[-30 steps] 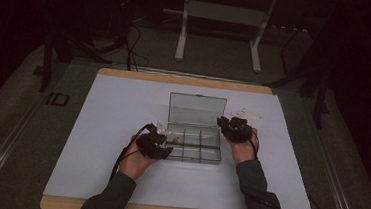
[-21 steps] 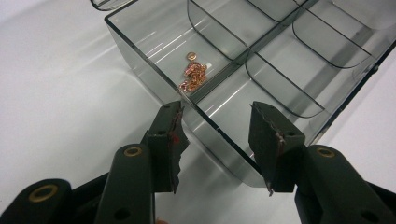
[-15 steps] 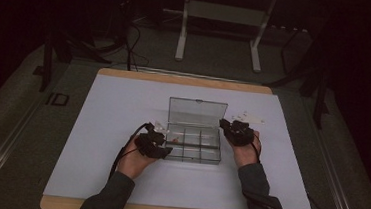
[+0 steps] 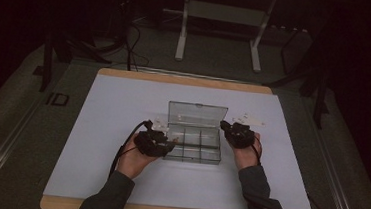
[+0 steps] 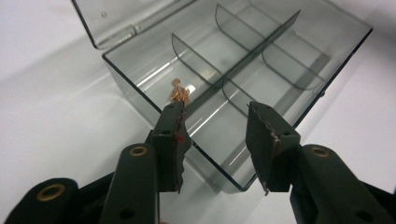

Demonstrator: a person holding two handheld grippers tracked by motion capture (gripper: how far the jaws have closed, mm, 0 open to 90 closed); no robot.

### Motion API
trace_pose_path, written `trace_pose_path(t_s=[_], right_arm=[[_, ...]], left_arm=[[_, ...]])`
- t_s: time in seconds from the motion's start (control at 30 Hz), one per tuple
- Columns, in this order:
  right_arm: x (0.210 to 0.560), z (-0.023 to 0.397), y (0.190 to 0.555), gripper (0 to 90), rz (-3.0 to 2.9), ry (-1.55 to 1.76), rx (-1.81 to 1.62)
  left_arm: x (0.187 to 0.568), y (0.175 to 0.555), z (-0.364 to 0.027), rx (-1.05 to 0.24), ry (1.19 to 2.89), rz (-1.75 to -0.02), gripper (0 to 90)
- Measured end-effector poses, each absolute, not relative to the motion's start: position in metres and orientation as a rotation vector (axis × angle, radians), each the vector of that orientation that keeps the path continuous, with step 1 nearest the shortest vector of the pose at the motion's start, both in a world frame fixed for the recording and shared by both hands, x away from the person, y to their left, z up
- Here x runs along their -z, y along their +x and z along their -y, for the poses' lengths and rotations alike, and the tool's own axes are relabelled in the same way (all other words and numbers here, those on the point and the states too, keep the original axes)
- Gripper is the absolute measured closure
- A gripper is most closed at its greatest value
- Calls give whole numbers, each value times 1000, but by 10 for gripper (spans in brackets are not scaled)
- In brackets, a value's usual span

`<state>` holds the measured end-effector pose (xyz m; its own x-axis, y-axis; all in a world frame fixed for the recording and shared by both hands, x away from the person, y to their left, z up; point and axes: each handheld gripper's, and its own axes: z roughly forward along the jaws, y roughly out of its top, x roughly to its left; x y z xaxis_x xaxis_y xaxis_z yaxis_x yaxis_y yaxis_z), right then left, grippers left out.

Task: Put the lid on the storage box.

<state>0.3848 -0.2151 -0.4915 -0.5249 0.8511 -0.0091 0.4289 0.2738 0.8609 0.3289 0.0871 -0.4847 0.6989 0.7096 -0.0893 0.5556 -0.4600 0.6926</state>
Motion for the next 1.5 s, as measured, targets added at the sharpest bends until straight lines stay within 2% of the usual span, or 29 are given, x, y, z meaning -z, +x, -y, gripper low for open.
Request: trace_pose_path(t_s=[0.73,1.13,1.5], right_arm=[[493,217,377,873,-2063,1154,-1197],[494,217,374,874,-2054,1159,-1209],[496,218,370,873,-2054,1160,-1219]], left_arm=[[461,324,-95,-357,2041,-987,677],[448,320,-96,-348,1948,-990,721],[445,319,-95,-342,1940,-988,799]])
